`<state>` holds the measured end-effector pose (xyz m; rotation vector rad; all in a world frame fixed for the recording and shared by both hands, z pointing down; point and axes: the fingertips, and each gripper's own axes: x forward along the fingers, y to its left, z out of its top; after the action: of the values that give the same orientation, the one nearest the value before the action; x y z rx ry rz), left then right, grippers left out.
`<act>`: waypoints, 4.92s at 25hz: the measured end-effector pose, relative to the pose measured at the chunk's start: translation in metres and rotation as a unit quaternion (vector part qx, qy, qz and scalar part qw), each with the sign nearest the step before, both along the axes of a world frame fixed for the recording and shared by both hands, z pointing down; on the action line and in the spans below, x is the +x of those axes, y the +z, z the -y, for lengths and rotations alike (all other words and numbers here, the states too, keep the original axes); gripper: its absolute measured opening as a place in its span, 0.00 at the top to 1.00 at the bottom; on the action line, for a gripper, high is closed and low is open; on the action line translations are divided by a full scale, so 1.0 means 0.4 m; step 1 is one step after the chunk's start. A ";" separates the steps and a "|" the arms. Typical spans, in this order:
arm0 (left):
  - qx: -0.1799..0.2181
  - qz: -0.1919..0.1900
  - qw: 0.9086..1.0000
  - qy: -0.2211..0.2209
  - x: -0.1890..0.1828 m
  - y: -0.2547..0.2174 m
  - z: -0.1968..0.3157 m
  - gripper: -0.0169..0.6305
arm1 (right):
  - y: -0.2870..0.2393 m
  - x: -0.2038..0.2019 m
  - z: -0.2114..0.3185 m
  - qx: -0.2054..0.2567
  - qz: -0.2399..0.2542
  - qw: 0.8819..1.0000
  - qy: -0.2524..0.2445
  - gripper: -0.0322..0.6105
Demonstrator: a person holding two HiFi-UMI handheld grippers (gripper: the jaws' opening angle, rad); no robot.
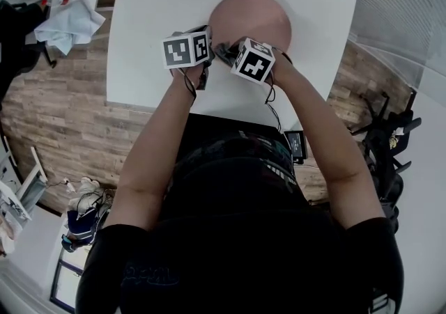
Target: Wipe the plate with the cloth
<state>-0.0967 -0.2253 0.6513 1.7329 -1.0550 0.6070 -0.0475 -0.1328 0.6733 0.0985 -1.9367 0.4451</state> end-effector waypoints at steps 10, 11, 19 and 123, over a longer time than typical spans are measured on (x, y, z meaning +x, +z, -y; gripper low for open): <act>0.002 0.023 0.999 0.042 -0.012 0.008 -0.001 0.93 | 0.033 0.342 0.106 0.016 -0.187 0.982 0.025 0.89; 0.002 0.025 0.999 0.045 -0.012 0.007 -0.002 0.93 | 0.033 0.355 0.151 0.040 -0.191 0.980 0.049 0.89; -0.001 0.026 0.999 0.035 0.003 0.002 0.000 0.93 | 0.008 0.195 0.380 0.175 -0.094 0.967 0.162 0.89; 0.013 0.049 0.995 0.081 0.025 0.004 -0.011 0.93 | 0.013 0.072 0.347 0.223 -0.055 0.970 0.084 0.89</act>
<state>-0.0867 -0.2210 0.6531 1.8398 -0.9983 0.7901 -0.0188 -0.2714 0.6785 0.5692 -1.8952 0.1027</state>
